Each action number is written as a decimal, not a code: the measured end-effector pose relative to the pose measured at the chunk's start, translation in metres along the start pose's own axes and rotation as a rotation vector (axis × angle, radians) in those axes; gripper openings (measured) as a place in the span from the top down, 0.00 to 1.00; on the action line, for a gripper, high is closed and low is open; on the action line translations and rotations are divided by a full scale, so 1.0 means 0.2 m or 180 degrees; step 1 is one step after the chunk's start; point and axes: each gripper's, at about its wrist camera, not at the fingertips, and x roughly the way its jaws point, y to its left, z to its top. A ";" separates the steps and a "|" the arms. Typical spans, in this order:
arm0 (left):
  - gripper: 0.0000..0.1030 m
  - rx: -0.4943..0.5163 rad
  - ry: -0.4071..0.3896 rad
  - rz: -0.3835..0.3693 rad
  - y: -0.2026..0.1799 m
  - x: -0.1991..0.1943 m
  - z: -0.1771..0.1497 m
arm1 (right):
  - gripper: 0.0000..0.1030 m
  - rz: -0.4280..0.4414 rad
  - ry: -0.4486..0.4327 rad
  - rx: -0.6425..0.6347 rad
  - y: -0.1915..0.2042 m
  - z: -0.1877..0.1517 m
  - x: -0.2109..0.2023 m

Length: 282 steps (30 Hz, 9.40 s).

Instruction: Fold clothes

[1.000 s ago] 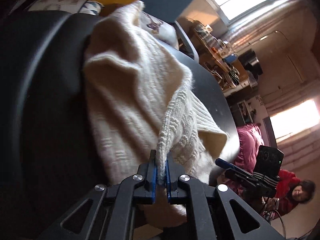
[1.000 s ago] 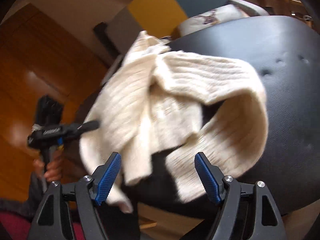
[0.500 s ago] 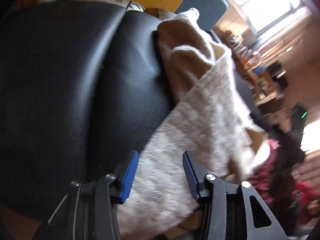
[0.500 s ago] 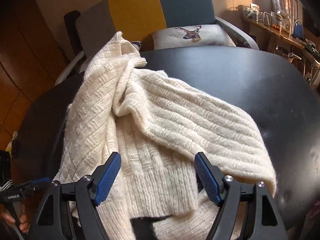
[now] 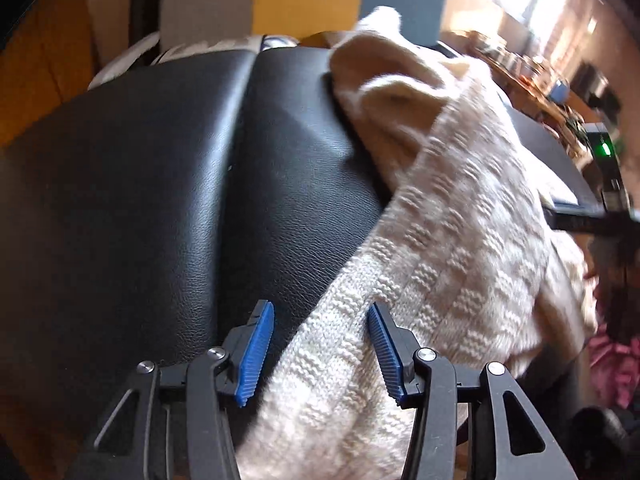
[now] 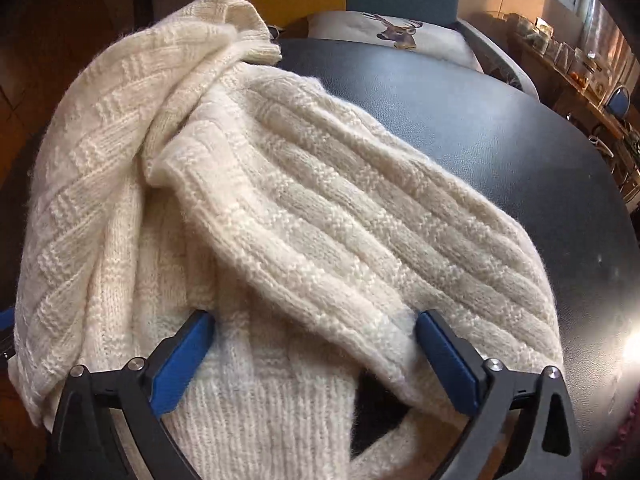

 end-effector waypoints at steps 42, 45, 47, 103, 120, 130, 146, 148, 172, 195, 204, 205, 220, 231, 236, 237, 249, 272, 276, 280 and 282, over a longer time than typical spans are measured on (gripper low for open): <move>0.85 -0.1395 -0.0625 0.0521 0.95 -0.59 0.23 | 0.00 -0.0139 -0.0110 0.0306 -0.06 -0.07 -0.08; 0.61 -0.1466 -0.0929 0.0176 0.91 -0.73 0.20 | 0.00 -0.0145 -0.0109 0.0314 -0.05 -0.06 -0.09; 0.55 -0.1293 -0.0922 0.0220 0.84 -0.73 0.19 | 0.00 -0.0143 -0.0086 0.0317 -0.04 -0.06 -0.10; 0.54 -0.0662 -0.0371 -0.0611 0.05 0.22 1.19 | 0.76 0.0178 -0.0737 0.0908 -0.41 0.46 -0.04; 0.51 -0.0739 0.0756 -0.1983 -0.45 0.15 0.27 | 0.76 0.1087 -0.0105 0.0340 -0.03 -0.28 -0.15; 0.85 -0.0908 0.0816 -0.1772 -0.55 0.20 0.28 | 0.76 0.1420 -0.0347 0.0768 -0.13 -0.41 -0.12; 0.93 -0.1184 -0.0019 -0.1547 0.07 -0.11 0.31 | 0.76 0.1044 -0.0340 0.0558 -0.04 -0.46 -0.16; 0.91 -0.1143 0.0025 -0.1612 0.06 -0.09 0.29 | 0.76 0.0945 -0.0345 0.0495 -0.01 -0.47 -0.17; 0.94 -0.0726 -0.0018 -0.0884 0.13 -0.01 0.33 | 0.74 0.0753 -0.0317 0.0191 0.08 -0.40 -0.17; 0.62 -0.2512 -0.0395 0.0183 1.62 -0.47 -0.15 | 0.72 0.0477 -0.0363 0.0132 0.14 -0.39 -0.17; 0.52 -0.2142 -0.0184 0.0280 1.51 -0.22 0.02 | 0.72 0.0364 -0.0423 0.0048 0.17 -0.40 -0.17; 0.54 -0.2034 -0.0177 0.0390 1.48 -0.21 0.04 | 0.72 0.0350 -0.0427 0.0040 0.17 -0.40 -0.17; 0.89 -0.2162 -0.0708 0.1109 1.81 -0.38 0.42 | 0.71 0.0175 -0.0022 -0.0125 0.22 -0.26 -0.15; 0.74 -0.2423 -0.0642 0.1143 1.98 -0.51 0.43 | 0.71 0.0338 -0.0466 -0.0124 0.21 -0.08 -0.27; 0.62 -0.1751 -0.0643 0.0339 1.53 -0.49 0.32 | 0.71 0.0160 -0.0786 -0.0063 0.18 0.02 -0.30; 0.61 -0.1587 -0.0579 0.0176 1.41 -0.46 0.30 | 0.71 0.0042 -0.0815 -0.0048 0.17 0.04 -0.29; 0.57 -0.0486 0.0132 -0.0915 0.20 -0.10 0.23 | 0.87 -0.0440 -0.0794 -0.0498 0.15 0.22 -0.07; 0.48 -0.0019 -0.0475 -0.0100 0.27 -0.23 0.55 | 0.76 0.0223 -0.1133 0.0168 -0.33 0.85 -0.19; 0.48 0.0469 -0.0720 0.0213 0.26 -0.19 0.84 | 0.76 0.0660 -0.0900 -0.0306 -0.09 0.85 -0.15; 0.47 0.0947 -0.0762 0.0265 0.15 -0.05 1.11 | 0.76 0.0776 -0.0568 -0.0507 0.09 0.89 0.03; 0.41 0.1210 -0.0696 0.0224 0.06 0.03 1.22 | 0.76 0.0776 -0.0472 -0.0503 0.13 0.91 0.11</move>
